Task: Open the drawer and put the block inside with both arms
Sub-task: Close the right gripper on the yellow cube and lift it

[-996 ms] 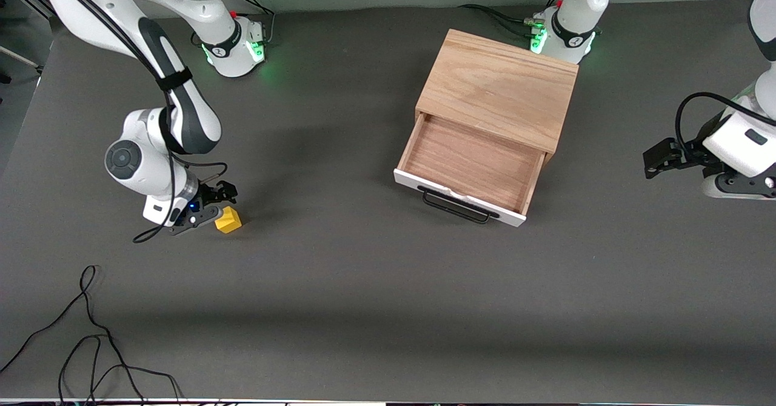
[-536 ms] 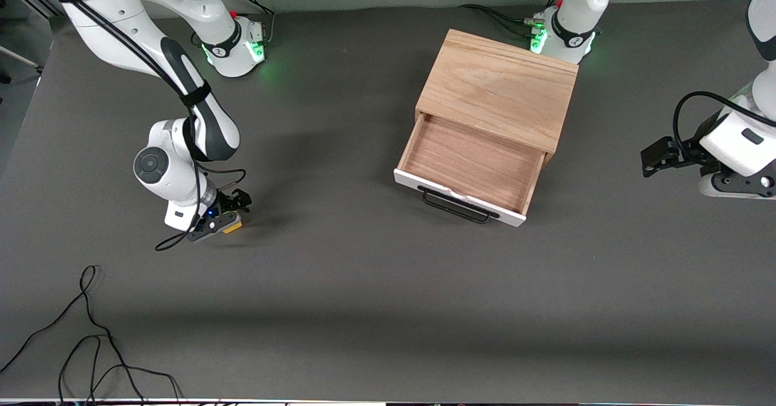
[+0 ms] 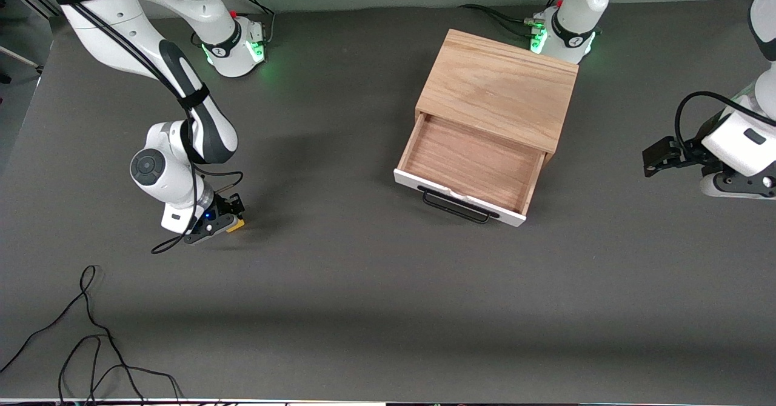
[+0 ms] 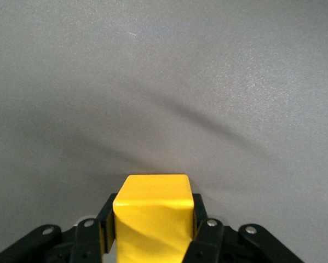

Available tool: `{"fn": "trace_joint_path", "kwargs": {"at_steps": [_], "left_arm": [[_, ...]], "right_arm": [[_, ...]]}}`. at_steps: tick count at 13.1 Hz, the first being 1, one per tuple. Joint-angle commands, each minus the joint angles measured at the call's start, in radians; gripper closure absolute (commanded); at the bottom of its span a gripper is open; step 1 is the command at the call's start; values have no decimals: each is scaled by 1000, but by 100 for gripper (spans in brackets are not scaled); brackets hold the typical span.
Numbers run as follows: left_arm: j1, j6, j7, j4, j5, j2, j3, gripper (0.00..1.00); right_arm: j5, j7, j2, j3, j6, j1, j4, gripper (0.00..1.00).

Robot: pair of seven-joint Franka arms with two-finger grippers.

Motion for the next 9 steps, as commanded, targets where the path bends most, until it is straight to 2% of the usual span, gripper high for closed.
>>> {"fn": "trace_joint_path", "kwargs": {"at_steps": [1, 3, 5, 9], "left_arm": [[-10, -12, 39, -24, -13, -33, 16, 0], [-8, -27, 63, -24, -14, -33, 18, 0], [-8, -28, 63, -22, -14, -33, 16, 0], [-8, -29, 62, -22, -16, -33, 16, 0]], "right_arm": [[14, -27, 2, -3, -75, -2, 64, 82], [25, -16, -1, -2, -271, -1, 197, 82], [110, -8, 2, -3, -502, -1, 371, 82], [134, 149, 2, 6, -785, 8, 636, 83]]}}
